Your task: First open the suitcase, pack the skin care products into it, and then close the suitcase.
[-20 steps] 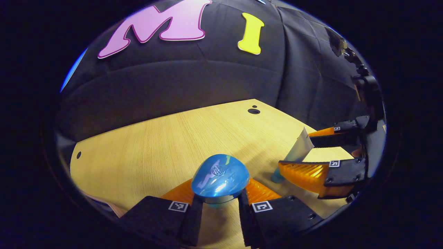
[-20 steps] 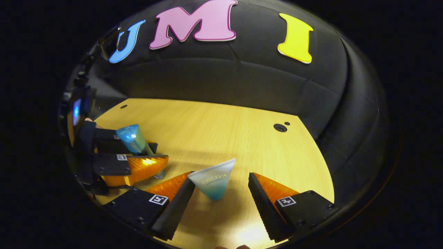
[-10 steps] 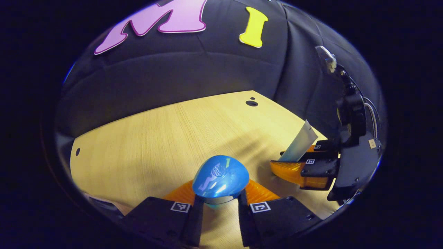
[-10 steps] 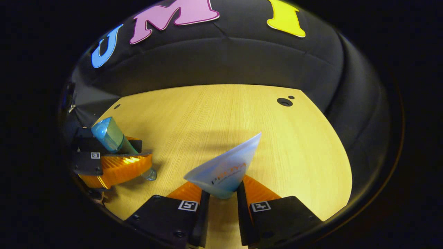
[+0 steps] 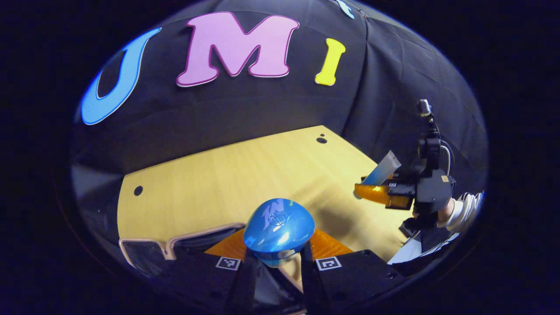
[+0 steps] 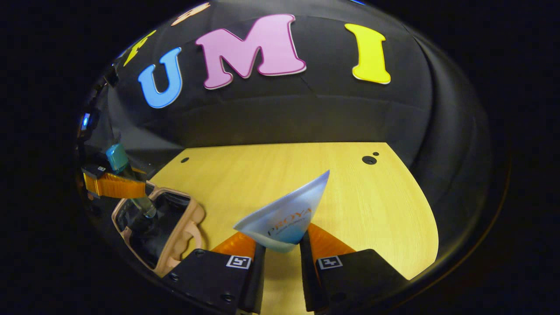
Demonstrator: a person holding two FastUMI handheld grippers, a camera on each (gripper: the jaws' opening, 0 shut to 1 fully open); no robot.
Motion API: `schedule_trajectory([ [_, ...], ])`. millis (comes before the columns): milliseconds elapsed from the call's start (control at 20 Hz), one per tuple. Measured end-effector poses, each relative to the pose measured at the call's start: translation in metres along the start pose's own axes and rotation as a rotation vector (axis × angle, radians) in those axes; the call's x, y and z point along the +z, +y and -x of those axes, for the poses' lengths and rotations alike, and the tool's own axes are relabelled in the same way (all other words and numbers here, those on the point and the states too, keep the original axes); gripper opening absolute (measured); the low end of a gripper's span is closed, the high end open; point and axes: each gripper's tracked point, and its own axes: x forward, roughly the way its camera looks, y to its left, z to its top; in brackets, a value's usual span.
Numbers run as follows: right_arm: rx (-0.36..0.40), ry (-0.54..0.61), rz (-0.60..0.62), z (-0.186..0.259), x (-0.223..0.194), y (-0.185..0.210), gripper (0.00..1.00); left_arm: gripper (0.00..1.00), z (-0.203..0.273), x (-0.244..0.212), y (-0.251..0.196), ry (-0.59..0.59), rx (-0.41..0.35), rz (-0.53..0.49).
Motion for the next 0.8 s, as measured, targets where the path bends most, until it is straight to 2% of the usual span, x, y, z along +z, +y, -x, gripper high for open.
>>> schedule_trajectory([
  [100, 0.031, -0.026, 0.019, 0.016, 0.004, 0.028, 0.40, 0.48, 0.018, -0.044, 0.027, 0.110, 0.018, 0.032],
  [150, 0.052, -0.033, 0.028, 0.022, 0.004, 0.042, 0.40, 0.45, 0.024, -0.067, 0.036, 0.169, 0.019, 0.057],
  [200, 0.072, -0.042, 0.035, 0.028, 0.004, 0.055, 0.40, 0.48, 0.027, -0.090, 0.043, 0.234, 0.025, 0.089],
  [350, 0.112, -0.050, 0.076, 0.047, 0.002, 0.087, 0.40, 0.48, 0.016, -0.159, 0.063, 0.431, 0.084, 0.162],
  [450, 0.128, -0.046, 0.095, 0.058, 0.000, 0.101, 0.40, 0.48, 0.001, -0.195, 0.053, 0.514, 0.108, 0.200],
  [650, 0.128, -0.014, 0.089, 0.068, -0.012, 0.112, 0.40, 0.48, -0.024, -0.227, 0.052, 0.581, 0.149, 0.272],
  [750, 0.134, 0.011, 0.075, 0.069, -0.017, 0.120, 0.40, 0.48, -0.037, -0.235, 0.057, 0.602, 0.154, 0.286],
  [800, 0.139, 0.023, 0.079, 0.071, -0.021, 0.124, 0.40, 0.51, -0.044, -0.240, 0.060, 0.606, 0.150, 0.276],
])
